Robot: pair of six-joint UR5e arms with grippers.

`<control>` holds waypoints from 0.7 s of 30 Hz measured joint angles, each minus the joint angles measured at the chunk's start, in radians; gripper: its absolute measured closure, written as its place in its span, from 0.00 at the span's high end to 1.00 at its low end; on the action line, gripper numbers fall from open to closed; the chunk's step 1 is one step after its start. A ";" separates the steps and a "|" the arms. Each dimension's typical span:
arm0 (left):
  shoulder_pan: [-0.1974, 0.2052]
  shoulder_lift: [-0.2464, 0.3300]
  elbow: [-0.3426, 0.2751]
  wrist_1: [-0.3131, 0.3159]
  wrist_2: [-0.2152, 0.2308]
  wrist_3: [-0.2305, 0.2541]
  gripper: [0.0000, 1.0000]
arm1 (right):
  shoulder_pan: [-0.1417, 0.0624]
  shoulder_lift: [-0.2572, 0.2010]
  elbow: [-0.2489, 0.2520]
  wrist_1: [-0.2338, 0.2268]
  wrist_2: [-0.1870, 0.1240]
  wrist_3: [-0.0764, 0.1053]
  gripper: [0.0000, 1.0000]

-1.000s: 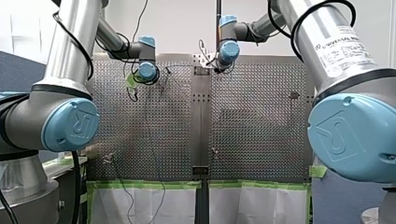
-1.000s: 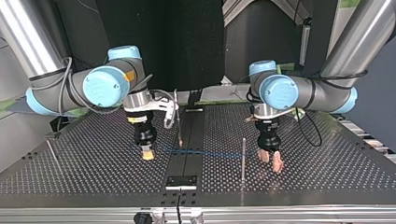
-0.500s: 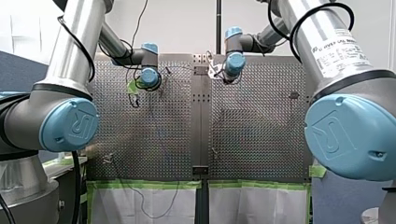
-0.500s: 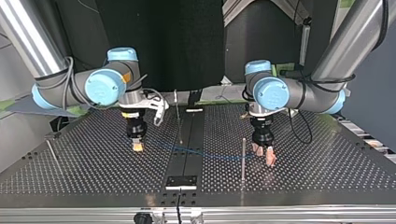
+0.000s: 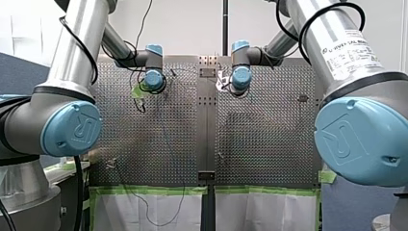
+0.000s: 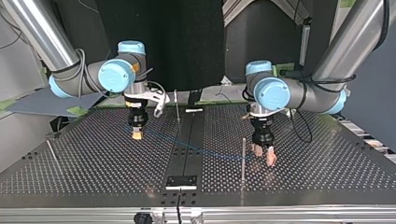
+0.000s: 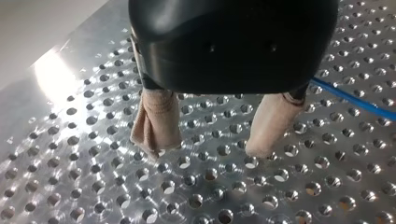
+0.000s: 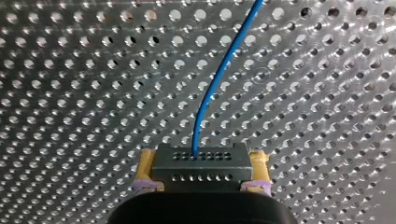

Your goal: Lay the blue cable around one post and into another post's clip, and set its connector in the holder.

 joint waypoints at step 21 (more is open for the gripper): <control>0.003 0.000 0.000 0.005 0.020 -0.022 1.00 | -0.041 0.006 0.188 -0.188 0.097 0.015 0.00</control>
